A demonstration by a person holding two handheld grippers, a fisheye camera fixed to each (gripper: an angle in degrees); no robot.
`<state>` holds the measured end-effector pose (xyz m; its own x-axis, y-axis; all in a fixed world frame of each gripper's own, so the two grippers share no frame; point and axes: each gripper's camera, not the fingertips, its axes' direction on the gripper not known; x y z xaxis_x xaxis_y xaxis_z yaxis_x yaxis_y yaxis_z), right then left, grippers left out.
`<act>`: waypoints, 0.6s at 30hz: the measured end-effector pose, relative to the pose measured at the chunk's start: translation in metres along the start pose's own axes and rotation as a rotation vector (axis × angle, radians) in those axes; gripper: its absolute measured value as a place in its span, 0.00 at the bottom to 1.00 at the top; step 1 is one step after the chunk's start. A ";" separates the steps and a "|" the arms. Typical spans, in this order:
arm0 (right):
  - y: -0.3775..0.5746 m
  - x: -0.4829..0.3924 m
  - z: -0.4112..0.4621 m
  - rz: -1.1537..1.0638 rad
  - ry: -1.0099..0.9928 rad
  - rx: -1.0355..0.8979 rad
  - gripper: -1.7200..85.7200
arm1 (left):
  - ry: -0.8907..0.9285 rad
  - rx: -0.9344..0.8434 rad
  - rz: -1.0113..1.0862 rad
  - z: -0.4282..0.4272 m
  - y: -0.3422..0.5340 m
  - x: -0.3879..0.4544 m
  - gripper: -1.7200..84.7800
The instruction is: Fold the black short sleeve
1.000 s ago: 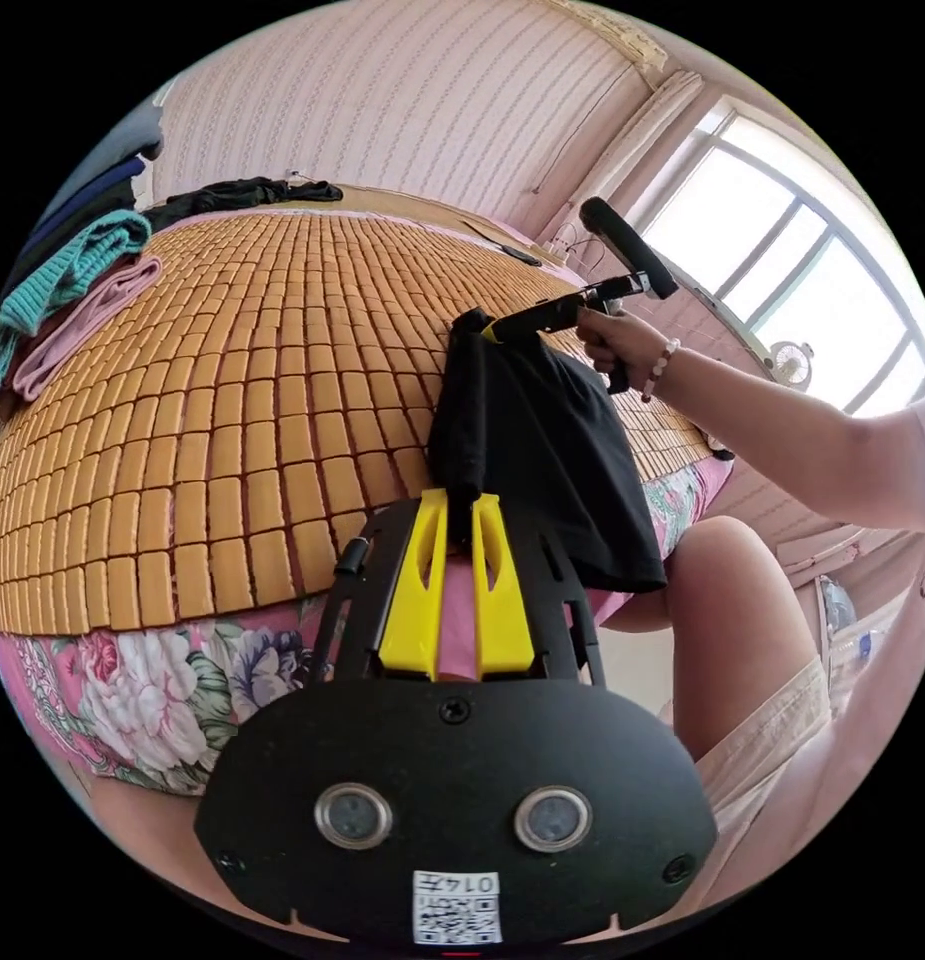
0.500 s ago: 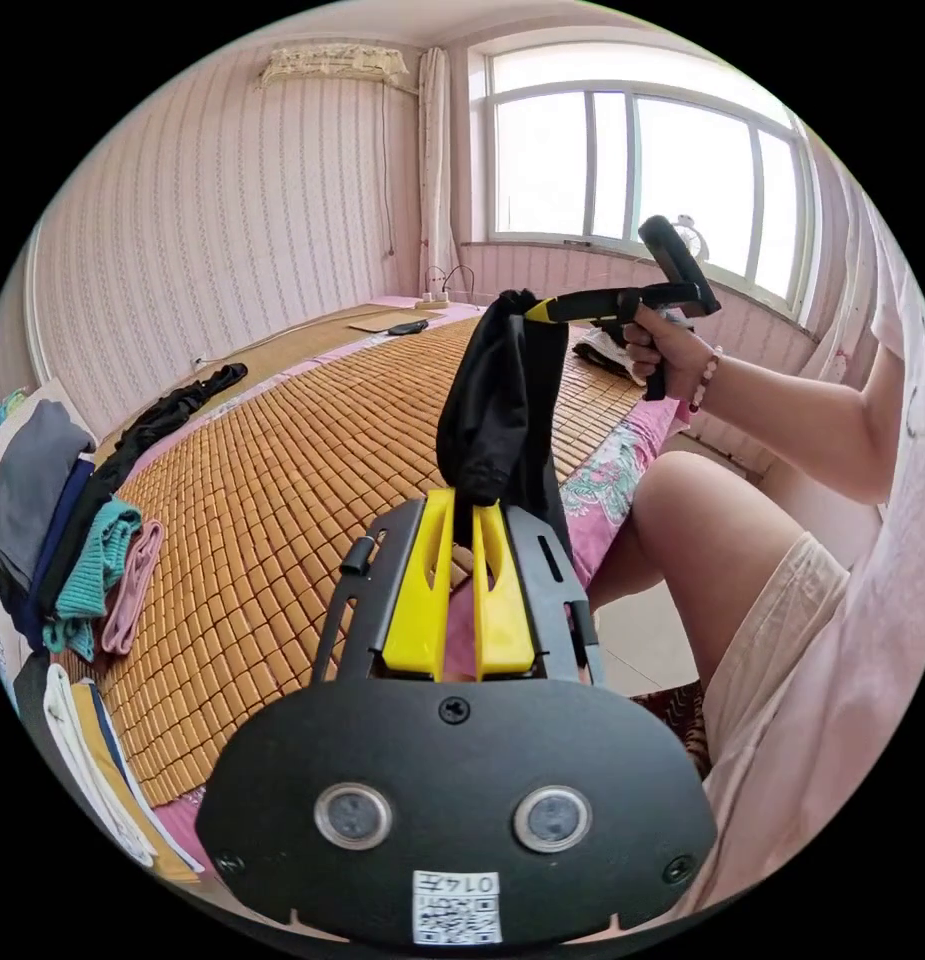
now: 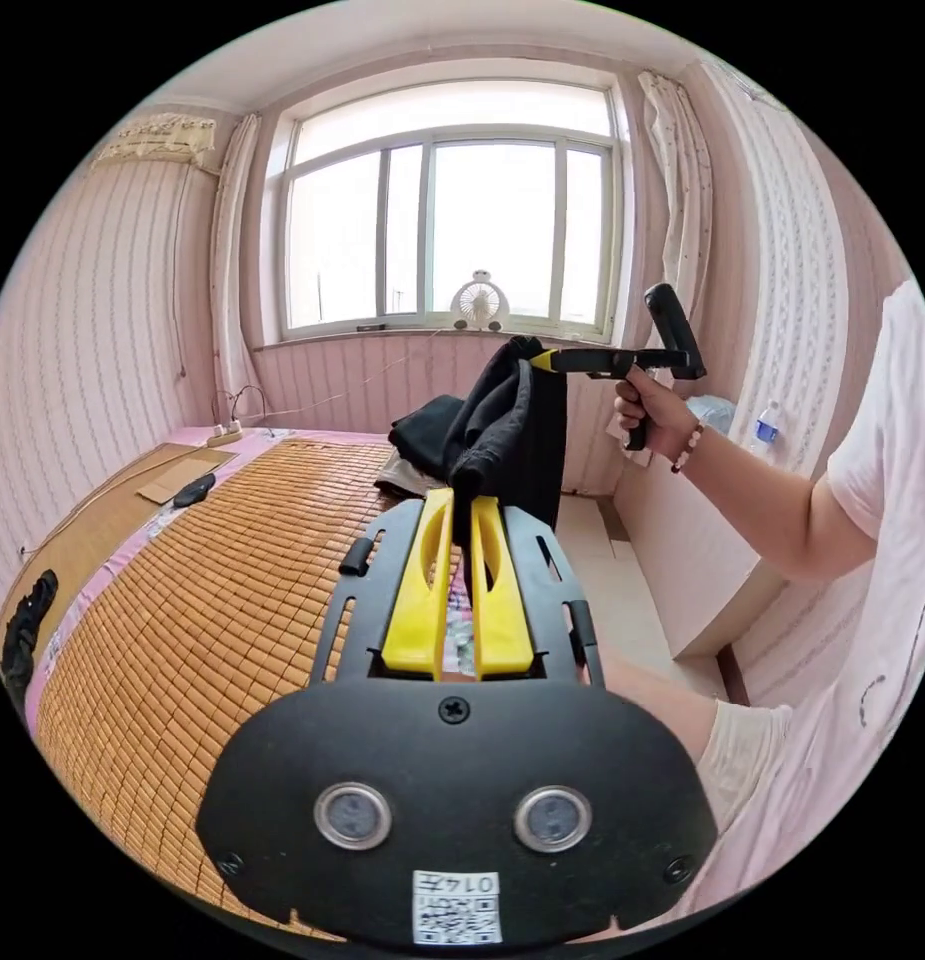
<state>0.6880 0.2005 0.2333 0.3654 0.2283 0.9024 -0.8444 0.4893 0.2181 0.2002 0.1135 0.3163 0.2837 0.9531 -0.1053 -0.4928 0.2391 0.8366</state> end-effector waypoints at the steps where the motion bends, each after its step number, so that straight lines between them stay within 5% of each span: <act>1: -0.011 0.013 0.002 0.013 0.017 -0.014 0.07 | 0.019 0.023 0.000 0.030 -0.029 -0.009 0.05; 5: -0.102 0.108 0.073 0.073 0.217 -0.206 0.09 | 0.083 0.063 -0.176 0.137 -0.099 -0.068 0.08; 10: -0.097 0.189 0.183 0.282 0.313 -0.434 0.15 | 0.022 -0.178 -0.208 0.229 -0.102 -0.116 0.14; 13: -0.055 0.144 0.191 0.122 0.262 -0.363 0.17 | -0.235 -0.156 0.059 0.188 -0.057 -0.087 0.14; 18: 0.096 -0.012 0.157 -0.102 0.470 -0.104 0.10 | -0.573 -0.263 0.268 0.069 0.053 -0.024 0.14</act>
<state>0.5414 0.1127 0.3020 0.6015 0.5180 0.6082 -0.7603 0.6049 0.2367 0.2238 0.0906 0.4004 0.4790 0.7545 0.4487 -0.7693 0.1147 0.6285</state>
